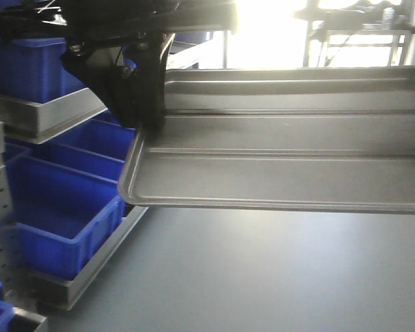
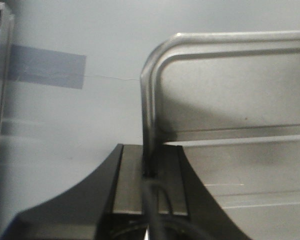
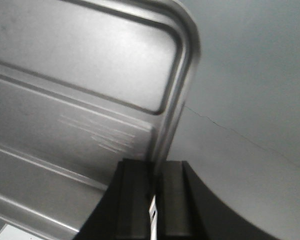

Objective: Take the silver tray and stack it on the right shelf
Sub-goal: 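Hold the tray level with both grippers while the base drives to another shelf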

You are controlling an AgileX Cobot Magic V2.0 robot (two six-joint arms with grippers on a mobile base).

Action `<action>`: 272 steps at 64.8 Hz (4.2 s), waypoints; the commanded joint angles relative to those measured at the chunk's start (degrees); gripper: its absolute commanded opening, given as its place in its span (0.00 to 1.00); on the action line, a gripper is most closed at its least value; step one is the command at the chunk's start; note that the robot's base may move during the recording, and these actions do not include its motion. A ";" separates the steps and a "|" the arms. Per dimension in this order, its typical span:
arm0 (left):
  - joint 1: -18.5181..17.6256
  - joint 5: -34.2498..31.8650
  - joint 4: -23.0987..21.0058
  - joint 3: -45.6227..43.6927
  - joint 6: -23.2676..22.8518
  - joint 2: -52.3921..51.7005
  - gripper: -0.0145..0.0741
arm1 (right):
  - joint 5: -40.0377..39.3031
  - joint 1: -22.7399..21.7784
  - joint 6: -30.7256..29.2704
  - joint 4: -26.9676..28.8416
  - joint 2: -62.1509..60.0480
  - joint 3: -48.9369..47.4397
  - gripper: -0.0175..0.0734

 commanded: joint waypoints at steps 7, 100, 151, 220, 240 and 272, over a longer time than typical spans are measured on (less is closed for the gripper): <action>-0.35 -0.02 3.03 -1.45 0.85 -2.79 0.06 | -0.33 -0.15 -2.29 -2.43 -1.29 -1.49 0.26; -0.35 0.69 2.69 -1.45 0.85 -2.79 0.06 | -0.33 -0.15 -2.29 -2.43 -1.29 -1.49 0.26; -0.35 0.69 2.69 -1.45 0.85 -2.79 0.06 | -0.32 -0.15 -2.29 -2.43 -1.29 -1.49 0.26; -0.23 0.77 2.65 -1.45 0.85 -2.79 0.06 | -0.33 -0.21 -2.29 -2.43 -1.29 -1.49 0.26; -0.23 0.77 2.65 -1.45 0.85 -2.68 0.06 | -0.33 -0.21 -2.29 -2.43 -1.29 -1.49 0.26; -0.23 0.77 2.65 -1.45 0.85 -2.49 0.06 | -0.33 -0.21 -2.29 -2.43 -1.29 -1.49 0.26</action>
